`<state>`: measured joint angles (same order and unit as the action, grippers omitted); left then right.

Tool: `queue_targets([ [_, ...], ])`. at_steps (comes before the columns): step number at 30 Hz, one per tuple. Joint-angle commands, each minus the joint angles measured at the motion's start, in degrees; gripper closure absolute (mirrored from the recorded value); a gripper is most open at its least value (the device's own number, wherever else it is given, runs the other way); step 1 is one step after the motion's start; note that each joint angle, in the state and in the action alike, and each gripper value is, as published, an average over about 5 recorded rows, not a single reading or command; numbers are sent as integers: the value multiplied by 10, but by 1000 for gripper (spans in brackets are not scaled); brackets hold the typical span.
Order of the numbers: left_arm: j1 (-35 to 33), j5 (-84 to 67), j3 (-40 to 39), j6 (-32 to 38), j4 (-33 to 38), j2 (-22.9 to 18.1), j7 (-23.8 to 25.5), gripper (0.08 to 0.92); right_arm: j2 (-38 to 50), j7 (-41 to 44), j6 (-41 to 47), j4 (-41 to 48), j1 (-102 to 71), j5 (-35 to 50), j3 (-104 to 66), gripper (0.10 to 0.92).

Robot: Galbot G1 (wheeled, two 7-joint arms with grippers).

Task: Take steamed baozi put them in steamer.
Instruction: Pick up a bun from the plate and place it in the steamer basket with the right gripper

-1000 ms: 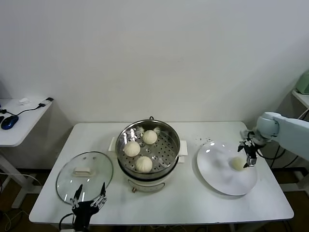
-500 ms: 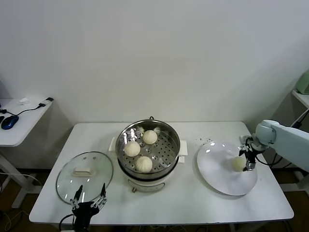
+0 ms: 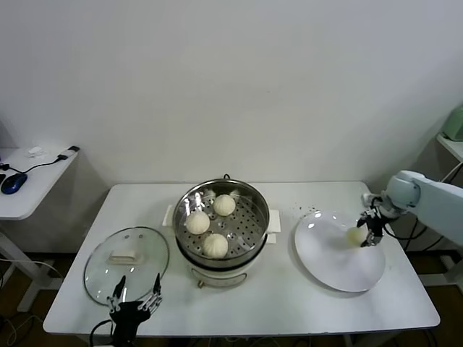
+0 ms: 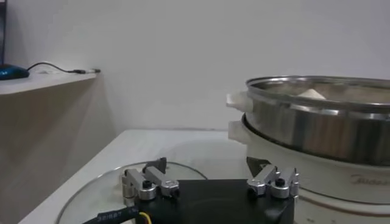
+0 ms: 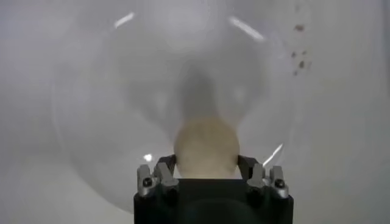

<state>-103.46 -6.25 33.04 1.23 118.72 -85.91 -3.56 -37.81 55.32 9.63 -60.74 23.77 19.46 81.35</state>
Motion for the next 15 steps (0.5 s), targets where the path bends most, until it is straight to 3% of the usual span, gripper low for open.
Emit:
queue_targets([
  [1,1,0,-1,0,1,0,-1,177,-47,1,12,-142,354,226,234,347],
  [9,11,-1,-5,-5,5,0,0,177,-147,-97,103,-311,423,422,193,347],
  [15,14,-3,-3,-8,5,3,1,177,-211,-177,168,-350,324,457,132,347],
])
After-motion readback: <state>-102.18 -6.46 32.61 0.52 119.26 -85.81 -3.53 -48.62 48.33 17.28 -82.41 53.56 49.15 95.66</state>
